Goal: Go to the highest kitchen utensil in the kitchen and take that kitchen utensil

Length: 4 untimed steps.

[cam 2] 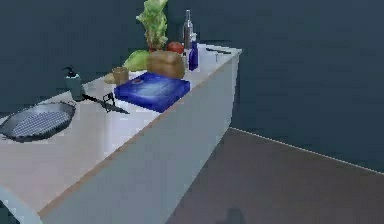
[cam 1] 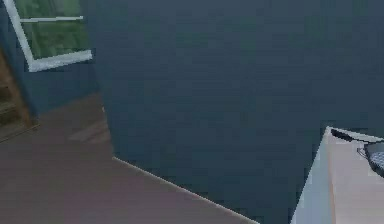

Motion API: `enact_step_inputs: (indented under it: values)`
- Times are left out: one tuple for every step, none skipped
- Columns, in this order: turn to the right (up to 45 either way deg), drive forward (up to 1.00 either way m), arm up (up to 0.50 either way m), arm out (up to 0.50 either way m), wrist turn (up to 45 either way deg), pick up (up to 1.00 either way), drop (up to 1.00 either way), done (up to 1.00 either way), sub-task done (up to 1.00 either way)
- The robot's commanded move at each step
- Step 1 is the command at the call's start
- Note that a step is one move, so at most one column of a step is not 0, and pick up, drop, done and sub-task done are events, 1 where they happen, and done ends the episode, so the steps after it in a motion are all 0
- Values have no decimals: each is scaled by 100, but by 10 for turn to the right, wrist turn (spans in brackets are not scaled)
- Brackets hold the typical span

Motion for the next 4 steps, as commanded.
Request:
enact_step_inputs:
  values:
    - [450, 0, 0, 0, 0, 0, 0, 0, 0]
    - [450, 0, 0, 0, 0, 0, 0, 0, 0]
    - [270, 0, 0, 0, 0, 0, 0, 0, 0]
    - [0, 15, 0, 0, 0, 0, 0, 0, 0]
